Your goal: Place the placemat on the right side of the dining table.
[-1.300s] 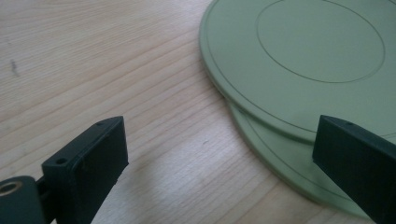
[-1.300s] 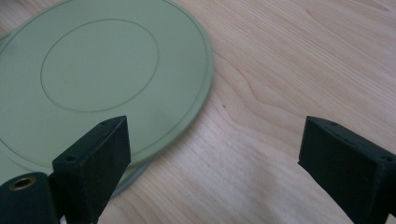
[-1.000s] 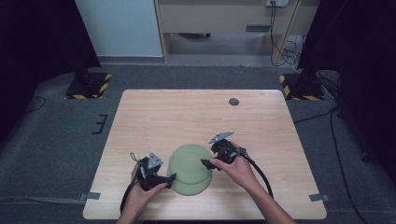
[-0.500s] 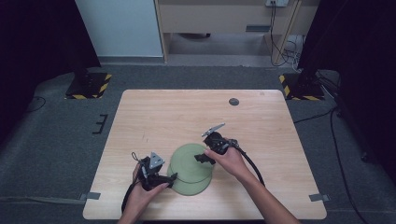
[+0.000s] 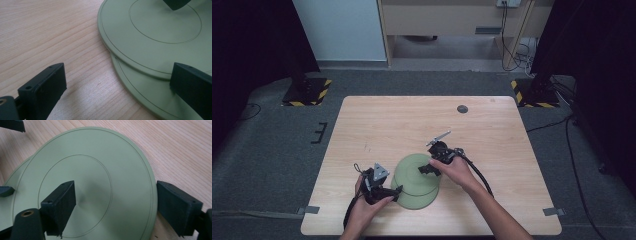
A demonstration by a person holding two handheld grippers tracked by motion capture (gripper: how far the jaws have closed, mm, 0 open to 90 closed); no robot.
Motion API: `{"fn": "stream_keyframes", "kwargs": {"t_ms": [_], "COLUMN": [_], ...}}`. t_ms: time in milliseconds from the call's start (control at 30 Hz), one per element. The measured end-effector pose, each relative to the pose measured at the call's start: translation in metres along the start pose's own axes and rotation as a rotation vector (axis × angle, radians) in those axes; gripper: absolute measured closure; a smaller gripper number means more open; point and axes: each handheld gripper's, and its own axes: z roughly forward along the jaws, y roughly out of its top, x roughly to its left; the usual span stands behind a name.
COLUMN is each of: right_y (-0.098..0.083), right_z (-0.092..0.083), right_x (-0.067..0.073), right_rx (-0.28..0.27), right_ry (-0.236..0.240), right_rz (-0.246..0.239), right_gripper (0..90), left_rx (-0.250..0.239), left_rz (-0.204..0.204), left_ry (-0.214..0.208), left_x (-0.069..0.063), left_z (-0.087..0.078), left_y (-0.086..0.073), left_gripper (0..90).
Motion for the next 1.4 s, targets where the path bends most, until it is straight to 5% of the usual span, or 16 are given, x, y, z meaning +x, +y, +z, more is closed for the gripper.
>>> {"fn": "stream_keyframes", "kwargs": {"t_ms": [533,700,1067,1400], "right_y": [0.005,0.001,-0.001,-0.001], "right_z": [-0.037,-0.038,-0.041,-0.040], "right_x": [0.011,0.010,-0.003,-0.011], "right_rx": [-0.105,-0.081,-0.097,-0.097], "right_ry": [0.032,0.053,0.037,0.033], "right_rz": [-0.030,-0.041,-0.022,-0.025], "right_gripper": [35.3,41.4,72.6,79.9], "left_rx": [0.002,0.002,0.003,0.015], "left_rz": [-0.010,-0.014,-0.010,-0.007], "left_ry": [-0.004,-0.007,-0.006,-0.027], "left_x": [0.000,0.001,0.001,-0.004], "left_z": [0.001,0.001,0.001,-0.001], "left_y": [0.001,0.000,0.001,0.000], "left_gripper": [0.1,0.1,0.2,1.9]}}
